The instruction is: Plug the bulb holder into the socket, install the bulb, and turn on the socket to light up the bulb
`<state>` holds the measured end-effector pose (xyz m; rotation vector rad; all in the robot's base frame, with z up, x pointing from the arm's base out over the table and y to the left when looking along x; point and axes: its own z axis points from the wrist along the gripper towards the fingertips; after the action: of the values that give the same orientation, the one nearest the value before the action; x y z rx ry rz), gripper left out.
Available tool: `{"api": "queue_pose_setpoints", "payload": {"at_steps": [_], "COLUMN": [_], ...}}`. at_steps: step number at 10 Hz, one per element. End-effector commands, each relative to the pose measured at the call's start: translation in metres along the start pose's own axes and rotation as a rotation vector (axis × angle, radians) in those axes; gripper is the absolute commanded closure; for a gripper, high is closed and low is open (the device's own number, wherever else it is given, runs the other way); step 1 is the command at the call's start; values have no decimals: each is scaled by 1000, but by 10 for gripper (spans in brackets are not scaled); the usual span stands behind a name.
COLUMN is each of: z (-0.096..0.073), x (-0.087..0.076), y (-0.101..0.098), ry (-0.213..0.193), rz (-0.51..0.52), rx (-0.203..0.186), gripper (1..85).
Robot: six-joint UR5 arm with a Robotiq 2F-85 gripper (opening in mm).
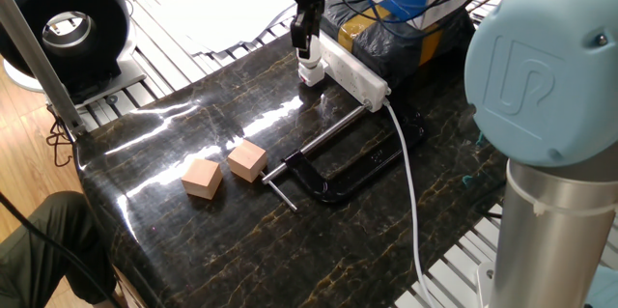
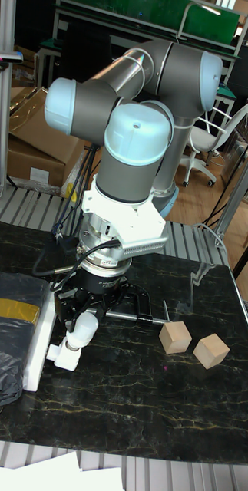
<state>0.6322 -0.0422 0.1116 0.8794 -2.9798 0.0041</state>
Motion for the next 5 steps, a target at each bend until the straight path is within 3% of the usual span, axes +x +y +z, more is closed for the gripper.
{"api": "queue_pose_setpoints", "payload": {"at_steps": [1,5], "z": [-5,-24], "x": [-3,-16], "y": [-4,5], "ry": [-11,-10], "rz": [-46,-89], "rx": [21,6], "gripper": [240,207]}}
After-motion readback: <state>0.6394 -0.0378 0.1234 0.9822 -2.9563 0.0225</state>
